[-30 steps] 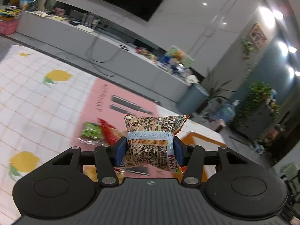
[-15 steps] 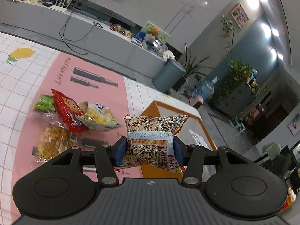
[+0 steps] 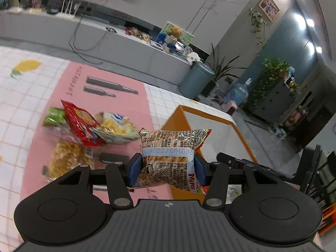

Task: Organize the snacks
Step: 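Carry the clear packet into the box and release it with the right tool while left lifts the noodle bag, then move the noodle bag over the box and release it with the left tool, then return the left tool to the pile and grasp the clear yellow-crisps bag, then lift the yellow-crisps bag off the table with the left tool, then grasp the red snack bag with the right tool while left holds the crisps bag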

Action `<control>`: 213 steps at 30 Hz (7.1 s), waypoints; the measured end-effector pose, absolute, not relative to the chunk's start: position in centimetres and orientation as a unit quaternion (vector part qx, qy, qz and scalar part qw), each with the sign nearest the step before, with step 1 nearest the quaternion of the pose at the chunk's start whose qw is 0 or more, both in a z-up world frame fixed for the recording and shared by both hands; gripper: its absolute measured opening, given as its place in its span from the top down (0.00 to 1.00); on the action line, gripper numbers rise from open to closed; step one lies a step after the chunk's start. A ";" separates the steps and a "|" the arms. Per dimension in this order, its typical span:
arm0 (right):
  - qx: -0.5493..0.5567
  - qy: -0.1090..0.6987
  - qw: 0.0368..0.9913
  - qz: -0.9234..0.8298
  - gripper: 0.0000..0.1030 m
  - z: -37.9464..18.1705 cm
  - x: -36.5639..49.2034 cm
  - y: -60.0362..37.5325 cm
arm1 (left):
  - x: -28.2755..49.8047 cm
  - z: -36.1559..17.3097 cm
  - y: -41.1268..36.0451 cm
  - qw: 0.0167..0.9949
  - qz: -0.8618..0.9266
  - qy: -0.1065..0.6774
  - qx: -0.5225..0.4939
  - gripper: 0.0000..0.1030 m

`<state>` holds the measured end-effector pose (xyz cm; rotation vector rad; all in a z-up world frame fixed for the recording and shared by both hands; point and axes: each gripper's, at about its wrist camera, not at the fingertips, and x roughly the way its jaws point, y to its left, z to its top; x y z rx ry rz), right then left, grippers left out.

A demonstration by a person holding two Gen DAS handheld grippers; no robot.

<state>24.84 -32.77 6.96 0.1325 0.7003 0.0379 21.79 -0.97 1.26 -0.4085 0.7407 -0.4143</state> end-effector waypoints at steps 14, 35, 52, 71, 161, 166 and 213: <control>0.144 0.272 0.951 -0.003 0.15 9.9 20.9 -36.0 | 20.3 2.2 -3.3 0.889 -0.225 0.359 -0.176 0.43; 0.236 0.195 0.951 -0.050 0.14 12.1 17.5 -41.0 | 21.6 3.0 -14.2 0.869 -0.294 0.375 -0.135 0.43; 0.319 0.157 0.924 -0.145 0.14 11.6 14.2 -46.5 | 27.9 -2.3 -24.0 0.858 -0.270 0.426 -0.092 0.42; 0.297 0.163 0.931 -0.133 0.15 11.8 14.7 -45.7 | 24.7 0.6 -23.3 0.891 -0.229 0.390 -0.032 0.15; 0.084 0.317 0.936 0.130 0.15 6.4 20.3 -20.0 | 27.4 -8.5 1.1 0.894 0.019 0.446 -0.037 0.10; 0.086 0.319 0.936 0.125 0.15 6.2 20.5 -20.1 | 26.8 -8.2 2.0 0.893 0.013 0.447 -0.052 0.14; -0.434 0.164 0.865 0.192 0.36 -3.7 25.5 -1.1 | 24.1 -1.3 15.8 0.887 0.006 0.401 -0.228 0.16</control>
